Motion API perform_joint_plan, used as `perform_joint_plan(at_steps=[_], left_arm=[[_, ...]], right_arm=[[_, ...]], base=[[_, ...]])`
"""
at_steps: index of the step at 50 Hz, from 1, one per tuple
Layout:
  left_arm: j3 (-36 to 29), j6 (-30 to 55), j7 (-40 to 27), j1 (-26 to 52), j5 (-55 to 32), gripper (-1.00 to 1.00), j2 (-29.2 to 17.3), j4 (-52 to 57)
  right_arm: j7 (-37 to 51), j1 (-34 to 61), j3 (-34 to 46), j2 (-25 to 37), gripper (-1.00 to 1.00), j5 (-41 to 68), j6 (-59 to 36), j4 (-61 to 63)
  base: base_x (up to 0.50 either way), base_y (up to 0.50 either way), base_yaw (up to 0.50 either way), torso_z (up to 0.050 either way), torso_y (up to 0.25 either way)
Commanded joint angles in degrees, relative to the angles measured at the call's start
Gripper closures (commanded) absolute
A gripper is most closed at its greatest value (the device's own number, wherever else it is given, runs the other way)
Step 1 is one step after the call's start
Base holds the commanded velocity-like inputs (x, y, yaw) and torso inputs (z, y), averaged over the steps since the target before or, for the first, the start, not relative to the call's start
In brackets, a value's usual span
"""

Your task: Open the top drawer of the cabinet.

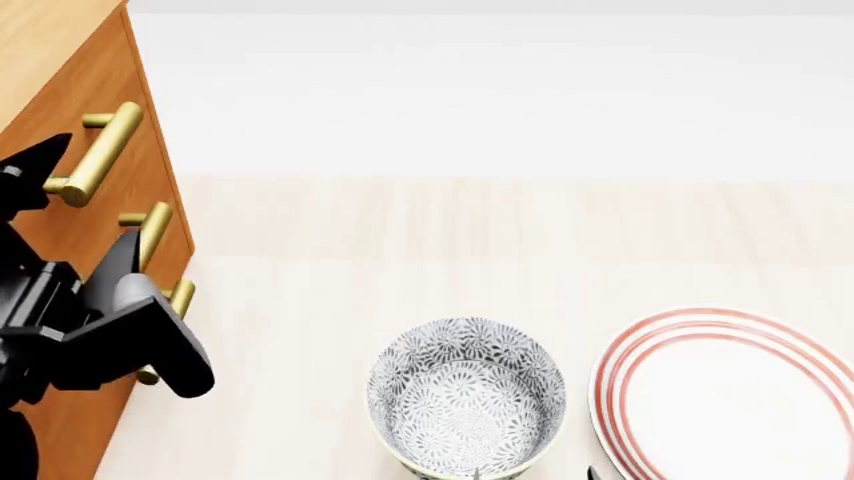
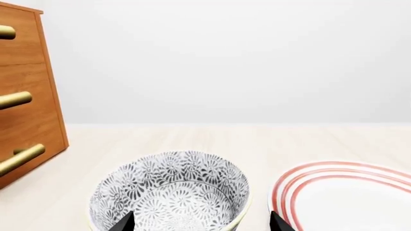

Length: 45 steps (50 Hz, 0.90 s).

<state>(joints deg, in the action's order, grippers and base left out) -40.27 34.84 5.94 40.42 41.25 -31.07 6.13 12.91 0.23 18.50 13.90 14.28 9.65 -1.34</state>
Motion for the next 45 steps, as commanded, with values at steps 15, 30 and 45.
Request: perform_joint_plan(at_steps=[15, 30, 45], left_arm=[[0.9, -2.2, 1.8, 3.5, -1.9, -1.00, 2.6, -7.9], [0.8, -3.6, -0.6, 6.0, -2.5, -1.00, 4.1, -15.5], [-0.2, -4.9, -1.7, 7.8, -2.4, -1.00, 5.3, -20.1]], right_arm=[[-0.3, 0.3, -1.2, -0.7, -1.00, 0.2, -0.4, 0.4], [0.1, 0.4, -0.8, -0.5, -1.00, 0.5, -0.2, -0.1], [0.3, 0.7, -0.5, -0.4, -1.00, 0.7, 0.4, -0.8]], base=[[0.00, 0.00, 0.00, 0.000, 0.000], [0.00, 0.00, 0.00, 0.000, 0.000], [0.00, 0.00, 0.00, 0.000, 0.000]])
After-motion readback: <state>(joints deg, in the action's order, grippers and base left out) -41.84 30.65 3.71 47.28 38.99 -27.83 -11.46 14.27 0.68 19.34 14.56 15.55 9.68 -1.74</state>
